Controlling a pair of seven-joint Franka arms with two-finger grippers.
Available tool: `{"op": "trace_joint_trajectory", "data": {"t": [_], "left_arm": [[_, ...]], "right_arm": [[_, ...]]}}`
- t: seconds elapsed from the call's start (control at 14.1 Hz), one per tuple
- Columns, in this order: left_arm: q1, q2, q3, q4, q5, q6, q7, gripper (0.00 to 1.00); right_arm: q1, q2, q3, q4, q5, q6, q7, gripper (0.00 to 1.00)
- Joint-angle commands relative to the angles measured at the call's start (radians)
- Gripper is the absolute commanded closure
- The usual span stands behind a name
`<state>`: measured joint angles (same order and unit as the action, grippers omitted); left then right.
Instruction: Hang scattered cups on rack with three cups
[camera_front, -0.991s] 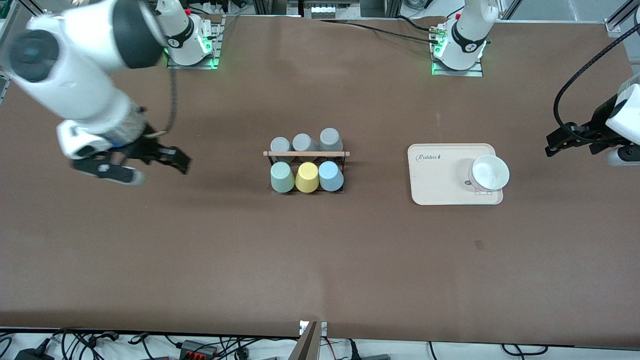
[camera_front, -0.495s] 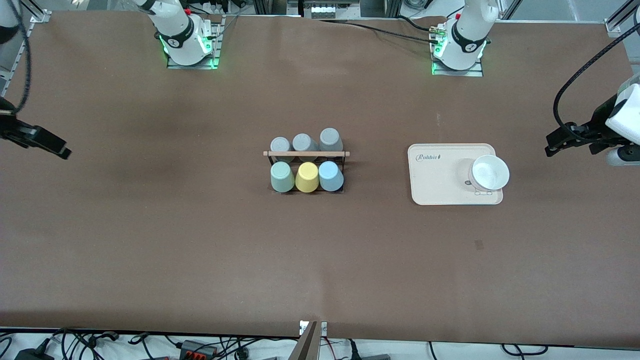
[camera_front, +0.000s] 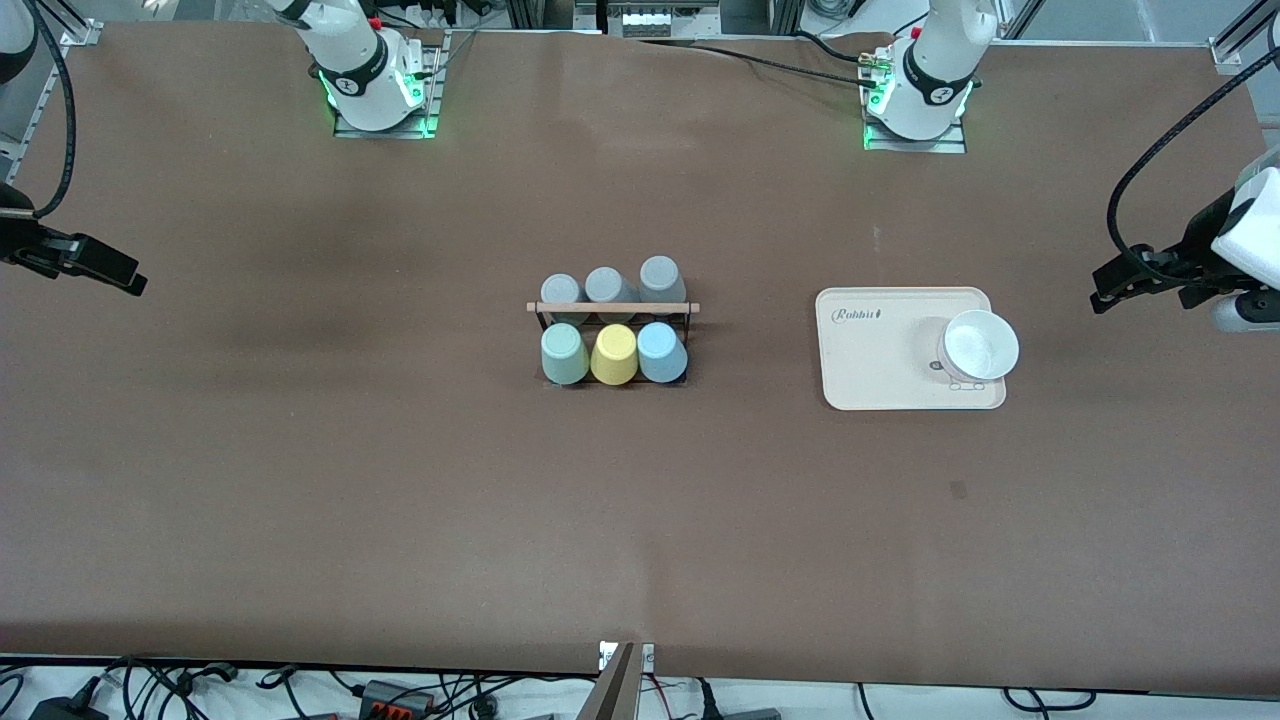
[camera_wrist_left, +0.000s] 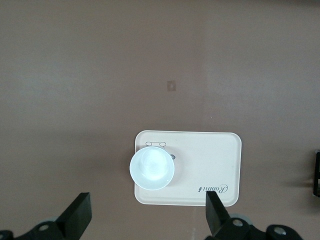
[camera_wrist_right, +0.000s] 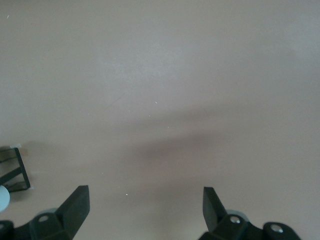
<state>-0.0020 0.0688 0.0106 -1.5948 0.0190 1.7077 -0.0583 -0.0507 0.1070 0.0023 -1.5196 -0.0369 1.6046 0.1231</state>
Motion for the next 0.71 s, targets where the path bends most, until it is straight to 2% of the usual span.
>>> {"op": "trace_joint_trajectory", "data": {"t": [0.0, 0.64], "left_arm": [[0.007, -0.015, -0.001, -0.001, -0.021, -0.007, 0.011, 0.0], [0.007, -0.015, 0.0, -0.004, -0.017, -0.01, 0.011, 0.0]], "right_arm": [[-0.003, 0.0, 0.01, 0.009, -0.015, 0.006, -0.028, 0.0], [-0.011, 0.003, 0.008, 0.009, -0.008, 0.001, -0.026, 0.0]]}}
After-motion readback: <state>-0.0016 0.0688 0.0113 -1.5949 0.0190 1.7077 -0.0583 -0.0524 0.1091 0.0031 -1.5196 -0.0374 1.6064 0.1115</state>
